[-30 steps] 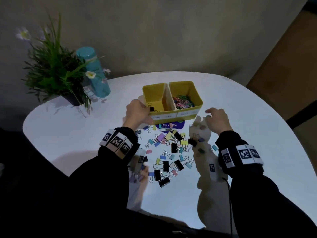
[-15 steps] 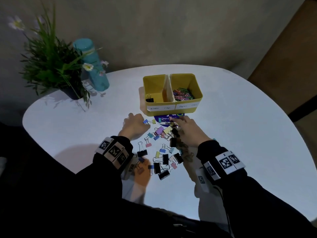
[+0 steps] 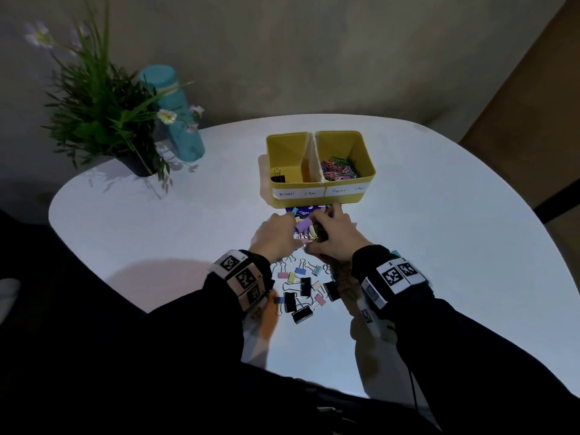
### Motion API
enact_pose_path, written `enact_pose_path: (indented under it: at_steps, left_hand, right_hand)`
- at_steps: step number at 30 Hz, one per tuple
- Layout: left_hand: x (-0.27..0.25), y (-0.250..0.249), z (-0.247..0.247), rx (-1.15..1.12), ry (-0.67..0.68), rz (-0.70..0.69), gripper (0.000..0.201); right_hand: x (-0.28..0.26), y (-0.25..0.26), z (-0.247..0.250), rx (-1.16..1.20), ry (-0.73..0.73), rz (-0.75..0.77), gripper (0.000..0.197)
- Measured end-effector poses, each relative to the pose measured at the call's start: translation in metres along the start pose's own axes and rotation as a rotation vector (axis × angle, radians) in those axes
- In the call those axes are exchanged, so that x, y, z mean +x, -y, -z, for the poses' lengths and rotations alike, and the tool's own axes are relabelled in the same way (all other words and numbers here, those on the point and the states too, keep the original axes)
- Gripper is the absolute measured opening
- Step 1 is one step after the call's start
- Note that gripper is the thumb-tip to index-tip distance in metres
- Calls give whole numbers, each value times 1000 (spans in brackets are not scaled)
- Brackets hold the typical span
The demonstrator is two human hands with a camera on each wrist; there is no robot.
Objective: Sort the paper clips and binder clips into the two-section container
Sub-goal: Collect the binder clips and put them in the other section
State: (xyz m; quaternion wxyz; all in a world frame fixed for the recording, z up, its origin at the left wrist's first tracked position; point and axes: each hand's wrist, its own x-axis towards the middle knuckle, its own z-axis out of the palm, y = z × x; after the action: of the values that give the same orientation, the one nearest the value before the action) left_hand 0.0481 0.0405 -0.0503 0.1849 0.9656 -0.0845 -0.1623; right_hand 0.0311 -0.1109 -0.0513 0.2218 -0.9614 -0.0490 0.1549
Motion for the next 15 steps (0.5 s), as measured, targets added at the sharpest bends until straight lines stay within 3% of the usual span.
enact_pose_path:
  at_steps: [3, 7, 11, 15]
  left_hand:
    - [3, -4, 0, 41, -13, -1, 31]
    - [7, 1, 11, -115, -7, 38, 9]
    - [4, 12, 24, -481, -1, 80, 14]
    - [-9, 13, 45, -677, 38, 91, 12]
  right_hand:
    - [3, 9, 2, -68, -3, -47, 58]
    - [7, 12, 8, -16, 27, -46, 16]
    - [3, 6, 26, 191, 20, -26, 14]
    - [-9, 2, 52, 323, 13, 0, 11]
